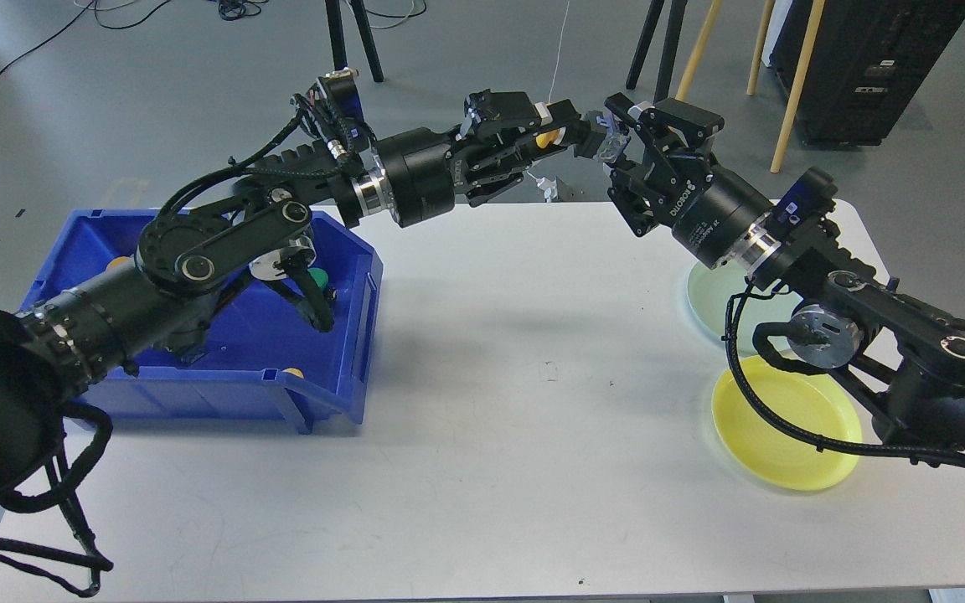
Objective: Pass button and place on color plate
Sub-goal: 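Grasp the yellow button with the right gripper from the left gripper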
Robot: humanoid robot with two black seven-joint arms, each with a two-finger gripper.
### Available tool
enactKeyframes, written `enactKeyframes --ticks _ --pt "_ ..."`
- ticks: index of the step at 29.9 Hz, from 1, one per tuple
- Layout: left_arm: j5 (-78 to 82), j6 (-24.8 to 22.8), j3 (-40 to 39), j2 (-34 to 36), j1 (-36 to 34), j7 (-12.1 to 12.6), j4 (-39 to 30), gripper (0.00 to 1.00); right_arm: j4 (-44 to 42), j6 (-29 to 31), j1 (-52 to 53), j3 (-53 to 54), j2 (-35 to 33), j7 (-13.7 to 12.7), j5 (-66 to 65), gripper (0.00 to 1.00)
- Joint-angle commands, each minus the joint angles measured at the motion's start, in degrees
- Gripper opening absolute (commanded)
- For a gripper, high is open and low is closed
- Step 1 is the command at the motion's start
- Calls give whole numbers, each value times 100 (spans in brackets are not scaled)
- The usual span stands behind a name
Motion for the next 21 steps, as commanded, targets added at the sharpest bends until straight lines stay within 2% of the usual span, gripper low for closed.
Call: enactKeyframes --ticks 1,9,14,17,21 --pt "-8 0 -3 -4 0 -1 -7 4 34 0 -22 -5 38 -4 -9 6" --pt "-8 0 -12 -4 0 -1 2 5 17 -9 -31 -5 90 -13 -9 2" --pt "-78 0 -12 -13 79 -1 -7 14 8 -18 -40 4 82 -31 -1 1" --pt "-87 0 -12 4 80 -1 -16 8 8 -36 -49 4 82 -40 -1 1" --pt "-87 0 -12 -4 80 -1 -16 7 8 -62 -58 21 64 -48 8 1"
